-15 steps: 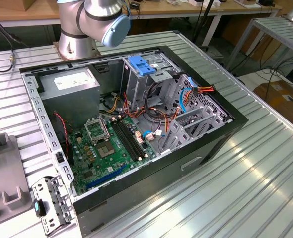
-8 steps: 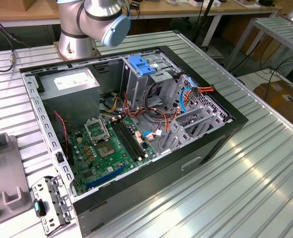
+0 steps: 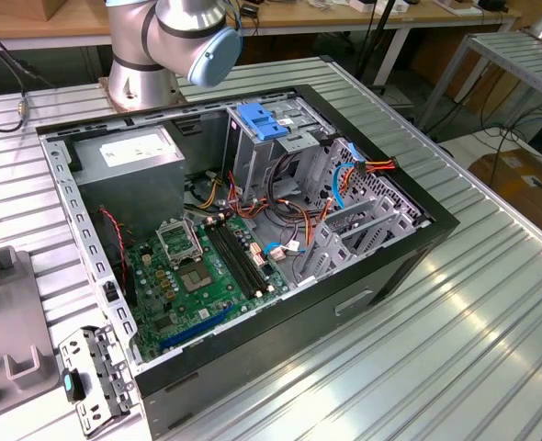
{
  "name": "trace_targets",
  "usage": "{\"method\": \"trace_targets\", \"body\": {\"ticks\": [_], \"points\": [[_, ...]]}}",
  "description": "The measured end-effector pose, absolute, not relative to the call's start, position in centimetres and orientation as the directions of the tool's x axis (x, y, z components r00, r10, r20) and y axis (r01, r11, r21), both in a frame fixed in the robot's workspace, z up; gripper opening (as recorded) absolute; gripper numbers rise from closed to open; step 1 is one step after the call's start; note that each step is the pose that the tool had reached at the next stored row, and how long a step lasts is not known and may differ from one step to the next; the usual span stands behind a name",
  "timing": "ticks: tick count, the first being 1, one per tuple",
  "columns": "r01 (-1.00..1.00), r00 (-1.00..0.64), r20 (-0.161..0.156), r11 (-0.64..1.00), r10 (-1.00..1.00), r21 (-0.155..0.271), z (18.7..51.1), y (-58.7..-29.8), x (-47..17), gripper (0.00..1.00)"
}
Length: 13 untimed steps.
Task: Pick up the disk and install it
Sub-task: 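Pick up the disk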
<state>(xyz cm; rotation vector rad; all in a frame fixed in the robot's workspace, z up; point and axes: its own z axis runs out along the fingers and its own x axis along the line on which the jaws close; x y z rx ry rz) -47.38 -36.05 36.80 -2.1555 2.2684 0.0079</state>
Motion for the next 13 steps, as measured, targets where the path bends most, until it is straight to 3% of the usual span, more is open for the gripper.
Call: {"method": "trace_targets", "body": {"ticks": [13], "points": [[-0.999, -0.051, -0.012, 0.051, -0.999, -0.005, 37.9, -36.1, -47.4, 0.37]]}}
